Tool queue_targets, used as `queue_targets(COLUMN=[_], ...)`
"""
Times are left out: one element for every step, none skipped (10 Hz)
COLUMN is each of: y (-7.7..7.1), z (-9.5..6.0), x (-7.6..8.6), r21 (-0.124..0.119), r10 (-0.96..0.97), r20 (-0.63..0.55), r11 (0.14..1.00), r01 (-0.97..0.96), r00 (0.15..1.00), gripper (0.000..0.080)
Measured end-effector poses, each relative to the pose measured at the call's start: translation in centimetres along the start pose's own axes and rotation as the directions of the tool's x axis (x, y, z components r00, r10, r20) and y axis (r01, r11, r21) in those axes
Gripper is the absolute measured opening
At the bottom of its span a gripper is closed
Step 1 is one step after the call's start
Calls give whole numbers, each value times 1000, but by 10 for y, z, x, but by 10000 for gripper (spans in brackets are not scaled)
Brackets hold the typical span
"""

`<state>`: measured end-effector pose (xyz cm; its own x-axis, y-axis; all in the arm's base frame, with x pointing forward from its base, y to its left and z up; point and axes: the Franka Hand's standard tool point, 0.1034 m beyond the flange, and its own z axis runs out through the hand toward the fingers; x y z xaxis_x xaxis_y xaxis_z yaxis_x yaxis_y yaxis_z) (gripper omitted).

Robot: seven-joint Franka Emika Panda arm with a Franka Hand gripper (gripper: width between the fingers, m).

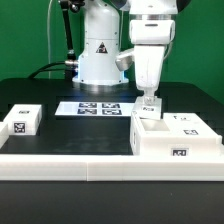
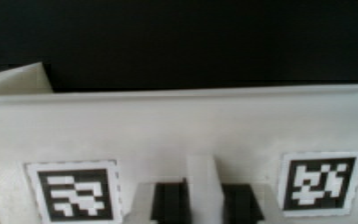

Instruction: Assemble cabinet

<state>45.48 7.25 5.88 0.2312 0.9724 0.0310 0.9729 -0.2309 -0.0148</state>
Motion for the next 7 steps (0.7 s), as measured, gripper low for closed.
queue_targets(y=[1,2,5,6,6,8,8], z=[0,-1,0,1,1,0,1], x=[0,2,4,5,4,3,2], r21=[-1,-3,-3,2,6,3,0], r10=[-1,-2,-3,-5,-11,-45,-59], r20=[0,-2,-3,-2,0,-1,-2], r11=[1000,1000,1000,1000,1000,999,998], r01=[1,2,3,5,11,45,59], r00=[1000,1000,1000,1000,1000,999,998], gripper=[69,69,69,69,69,69,69])
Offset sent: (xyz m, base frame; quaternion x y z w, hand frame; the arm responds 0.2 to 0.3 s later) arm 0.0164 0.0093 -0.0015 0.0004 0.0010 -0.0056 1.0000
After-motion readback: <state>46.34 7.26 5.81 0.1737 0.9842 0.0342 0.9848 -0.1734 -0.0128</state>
